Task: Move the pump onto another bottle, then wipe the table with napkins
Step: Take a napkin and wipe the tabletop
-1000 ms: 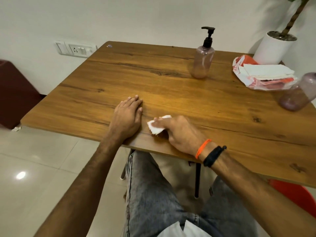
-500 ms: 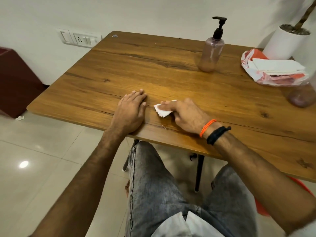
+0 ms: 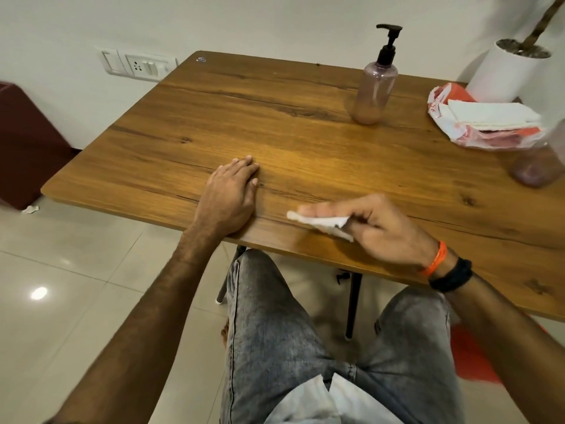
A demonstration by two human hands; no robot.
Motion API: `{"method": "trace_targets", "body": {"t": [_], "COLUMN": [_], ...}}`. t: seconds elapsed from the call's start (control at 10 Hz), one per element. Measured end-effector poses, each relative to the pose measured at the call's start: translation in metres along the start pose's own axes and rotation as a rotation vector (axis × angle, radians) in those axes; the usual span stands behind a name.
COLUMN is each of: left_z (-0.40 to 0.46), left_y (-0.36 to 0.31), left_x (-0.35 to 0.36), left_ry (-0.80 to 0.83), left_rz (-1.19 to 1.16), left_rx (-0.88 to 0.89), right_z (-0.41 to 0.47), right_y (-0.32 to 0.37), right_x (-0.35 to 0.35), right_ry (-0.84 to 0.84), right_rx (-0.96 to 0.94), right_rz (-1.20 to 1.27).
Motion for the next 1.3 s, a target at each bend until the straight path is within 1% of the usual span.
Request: {"method": "trace_targets", "body": {"t": [0.1, 0.2, 0.3, 0.4, 0.5, 0.6, 0.7, 0.8, 0.9, 1.0, 1.1, 1.2, 1.3], "left_z": [-0.001, -0.002, -0.003, -0.002, 0.000, 0.000, 0.001, 0.001, 0.000, 0.000, 0.000, 0.000, 0.000], "left_y": [-0.002, -0.004, -0.005, -0.004, -0.002, -0.001, 0.000, 0.000, 0.000, -0.001, 0.000, 0.000, -0.001], "left_x": [-0.002, -0.003, -0.002, -0.001, 0.000, 0.001, 0.001, 0.001, 0.000, -0.001, -0.001, -0.002, -0.001], "left_ry": [-0.002, 0.000, -0.008, -0.014, -0.013, -0.022, -0.019, -0.015, -0.011, -0.010, -0.011, -0.008, -0.009], "left_rz": [0.000, -0.001, -0.003, 0.003, 0.009, 0.012, 0.013, 0.008, 0.000, -0.007, -0.008, -0.009, -0.003], "left_rx": [-0.001, -0.001, -0.011, -0.011, -0.005, -0.002, 0.003, -0.001, 0.000, 0.001, 0.002, -0.001, 0.005], "right_z": [0.029, 0.059, 0.069, 0.055, 0.024, -0.007, -0.016, -0.002, 0.026, 0.050, 0.062, 0.057, 0.038], "right_y": [-0.011, -0.018, -0.029, -0.028, -0.012, 0.009, 0.027, 0.023, 0.001, -0.019, -0.035, -0.046, -0.037], "right_x": [-0.011, 0.000, 0.022, 0.027, 0.036, 0.048, 0.036, 0.008, -0.014, -0.016, -0.007, 0.003, 0.011], "right_ry": [-0.192, -0.142, 0.131, 0.240, 0.342, 0.405, 0.340, 0.078, -0.225, -0.283, -0.078, 0.117, 0.150], "right_rx": [0.062, 0.109, 0.098, 0.034, -0.039, -0.056, -0.007, 0.005, 0.041, 0.066, 0.095, 0.070, 0.002], "right_rz": [-0.205, -0.433, -0.586, -0.575, -0.542, -0.381, -0.009, 0.068, -0.135, -0.463, -0.547, -0.562, -0.542]}}
Point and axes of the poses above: each hand's wrist, its own z-axis towards the middle knuckle, its own x-axis out of the palm, y = z × x, the point moved 1 cm from there along z, towards the middle knuckle, and after that the axes turned 14 degrees about -x, right-handed, at the moved point
